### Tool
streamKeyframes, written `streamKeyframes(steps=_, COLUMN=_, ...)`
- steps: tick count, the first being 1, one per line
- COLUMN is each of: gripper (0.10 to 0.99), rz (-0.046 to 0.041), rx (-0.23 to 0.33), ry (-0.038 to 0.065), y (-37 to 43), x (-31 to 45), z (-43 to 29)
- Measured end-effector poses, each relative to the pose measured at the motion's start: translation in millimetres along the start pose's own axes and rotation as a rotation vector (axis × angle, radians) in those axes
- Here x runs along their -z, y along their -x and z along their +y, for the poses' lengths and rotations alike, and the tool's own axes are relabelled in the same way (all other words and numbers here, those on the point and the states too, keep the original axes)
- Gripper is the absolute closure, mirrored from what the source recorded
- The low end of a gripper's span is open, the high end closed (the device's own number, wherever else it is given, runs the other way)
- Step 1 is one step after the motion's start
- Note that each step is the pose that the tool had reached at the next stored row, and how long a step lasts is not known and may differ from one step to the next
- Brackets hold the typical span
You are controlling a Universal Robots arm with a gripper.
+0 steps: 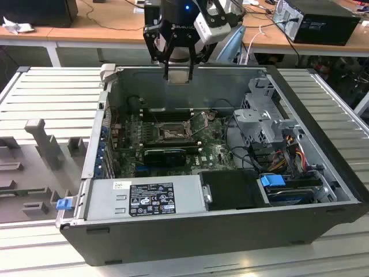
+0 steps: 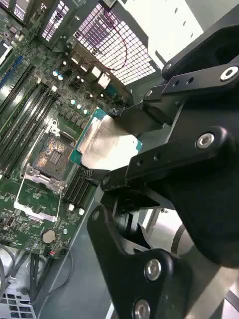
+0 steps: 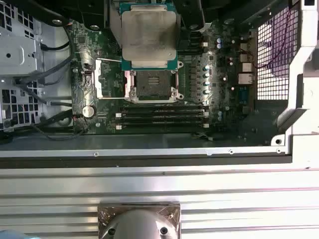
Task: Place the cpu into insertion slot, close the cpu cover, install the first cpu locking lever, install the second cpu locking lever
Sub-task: 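Place the cpu into insertion slot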
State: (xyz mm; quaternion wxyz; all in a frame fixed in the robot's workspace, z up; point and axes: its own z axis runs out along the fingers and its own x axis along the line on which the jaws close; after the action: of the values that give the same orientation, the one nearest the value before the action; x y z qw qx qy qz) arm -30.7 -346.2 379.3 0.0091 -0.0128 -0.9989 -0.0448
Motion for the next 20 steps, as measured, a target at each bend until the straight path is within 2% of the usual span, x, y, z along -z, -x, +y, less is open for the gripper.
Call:
streamKeyframes(steps=4, gripper=0.561, rz=-0.0065, rx=-0.073, ry=0.000, y=0.0, x=-0.1, z=0.0)
streamKeyframes(steps=7, gripper=0.561, rz=-0.0089, rx=-0.098, ry=0.001, y=-0.4, x=-0.3, z=0.0)
streamKeyframes(steps=9, gripper=0.561, rz=-0.0120, rx=-0.134, ry=0.002, y=-0.4, x=-0.3, z=0.0)
streamKeyframes(steps=20, gripper=0.561, rz=-0.0132, rx=-0.148, ry=0.002, y=-0.4, x=-0.8, z=-0.1)
